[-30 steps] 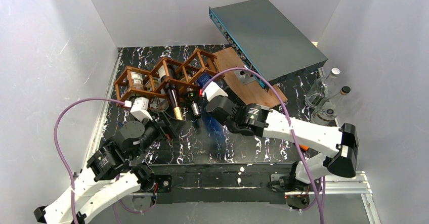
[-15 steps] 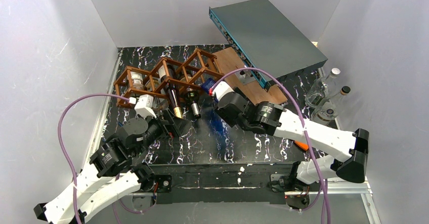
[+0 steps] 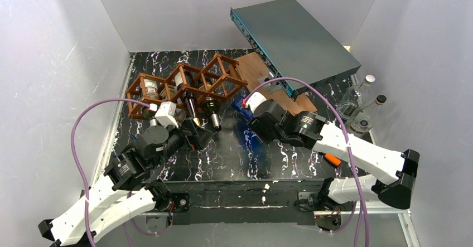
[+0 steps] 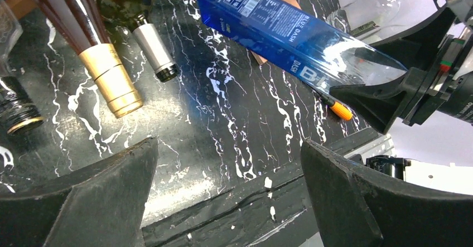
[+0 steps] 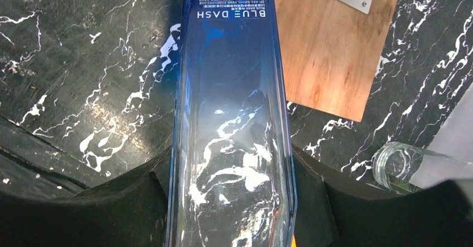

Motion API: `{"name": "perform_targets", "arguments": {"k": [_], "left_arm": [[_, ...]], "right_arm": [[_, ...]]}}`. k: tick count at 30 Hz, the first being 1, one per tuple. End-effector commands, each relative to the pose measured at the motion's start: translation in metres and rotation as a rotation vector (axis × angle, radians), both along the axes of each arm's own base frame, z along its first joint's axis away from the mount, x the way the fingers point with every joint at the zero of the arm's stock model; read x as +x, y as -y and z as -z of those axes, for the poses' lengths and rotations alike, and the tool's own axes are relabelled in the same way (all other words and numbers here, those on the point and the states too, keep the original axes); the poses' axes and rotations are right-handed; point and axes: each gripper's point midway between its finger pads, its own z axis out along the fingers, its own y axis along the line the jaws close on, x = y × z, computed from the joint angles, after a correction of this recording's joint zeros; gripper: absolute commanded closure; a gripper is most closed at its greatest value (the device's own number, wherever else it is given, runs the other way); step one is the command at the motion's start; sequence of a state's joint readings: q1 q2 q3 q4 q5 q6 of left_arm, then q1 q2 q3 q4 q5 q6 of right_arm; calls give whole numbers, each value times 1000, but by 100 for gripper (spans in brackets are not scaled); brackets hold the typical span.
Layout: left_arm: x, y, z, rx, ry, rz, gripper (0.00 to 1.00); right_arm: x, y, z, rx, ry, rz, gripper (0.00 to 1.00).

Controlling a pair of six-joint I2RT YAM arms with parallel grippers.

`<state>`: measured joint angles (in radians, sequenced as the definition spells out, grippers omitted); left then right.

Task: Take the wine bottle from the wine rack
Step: Pick up the wine bottle from the wine rack.

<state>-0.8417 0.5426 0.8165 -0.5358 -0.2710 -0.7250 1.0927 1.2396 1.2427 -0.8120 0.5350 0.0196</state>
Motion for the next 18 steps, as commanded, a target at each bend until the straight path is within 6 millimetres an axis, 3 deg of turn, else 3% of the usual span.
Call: {"name": "perform_targets", "arguments": {"k": [1,11,18], "left_arm": [[0,16,-17,3,55,92,2],[-27,70,-9,161,310,626,2],[-26,83,10,269,529,795,2]], "right_arm": [[12,-11,-43,169,120,12,99],[-5,-10,-22,119,43,-87,99],[-16,-13,-13,99,-15,-146,99]]}}
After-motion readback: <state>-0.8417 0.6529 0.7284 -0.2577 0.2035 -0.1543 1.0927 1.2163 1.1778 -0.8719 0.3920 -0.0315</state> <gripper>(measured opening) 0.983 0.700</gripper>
